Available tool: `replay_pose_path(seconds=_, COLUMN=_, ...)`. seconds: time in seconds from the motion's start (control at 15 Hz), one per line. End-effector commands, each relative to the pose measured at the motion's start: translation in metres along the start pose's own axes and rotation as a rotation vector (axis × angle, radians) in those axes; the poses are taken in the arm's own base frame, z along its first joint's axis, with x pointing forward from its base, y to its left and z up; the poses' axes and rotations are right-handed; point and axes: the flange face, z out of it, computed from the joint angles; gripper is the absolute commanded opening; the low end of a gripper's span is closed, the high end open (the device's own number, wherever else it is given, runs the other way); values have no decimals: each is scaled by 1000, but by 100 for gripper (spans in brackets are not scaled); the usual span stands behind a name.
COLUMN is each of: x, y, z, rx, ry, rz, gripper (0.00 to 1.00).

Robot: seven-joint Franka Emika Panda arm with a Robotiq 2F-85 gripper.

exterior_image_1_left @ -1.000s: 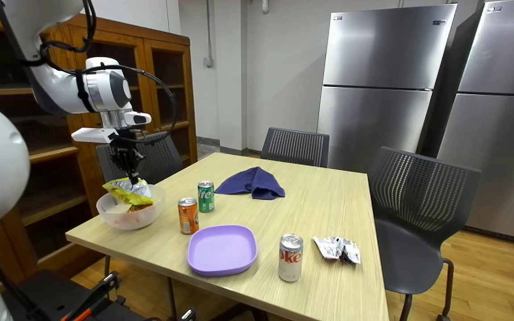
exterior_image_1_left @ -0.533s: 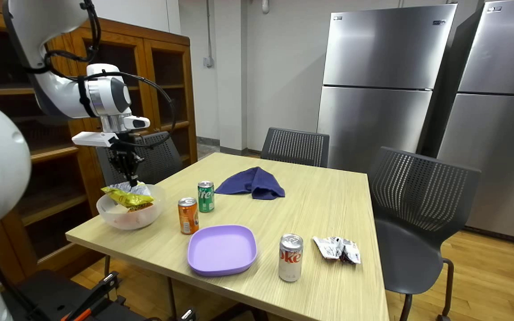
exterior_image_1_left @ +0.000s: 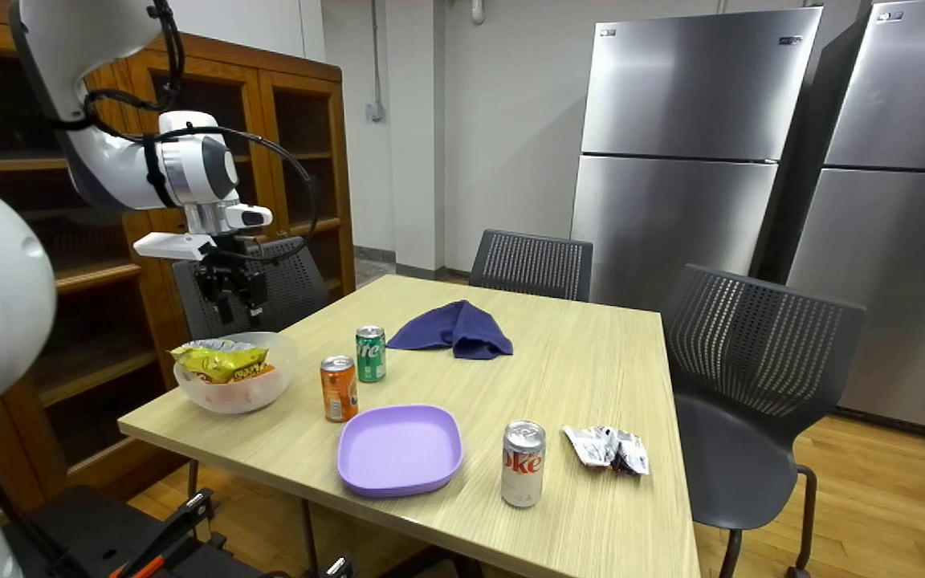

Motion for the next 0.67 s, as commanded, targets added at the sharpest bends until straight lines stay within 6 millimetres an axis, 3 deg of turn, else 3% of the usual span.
replay_pose_path(seconds=0.0, x=7, y=5, z=-16, rx=18, ry=29, rz=9, gripper=99)
replay_pose_path(seconds=0.6, x=25, y=37, z=-39, rx=53, ry=86, rz=86, gripper=100)
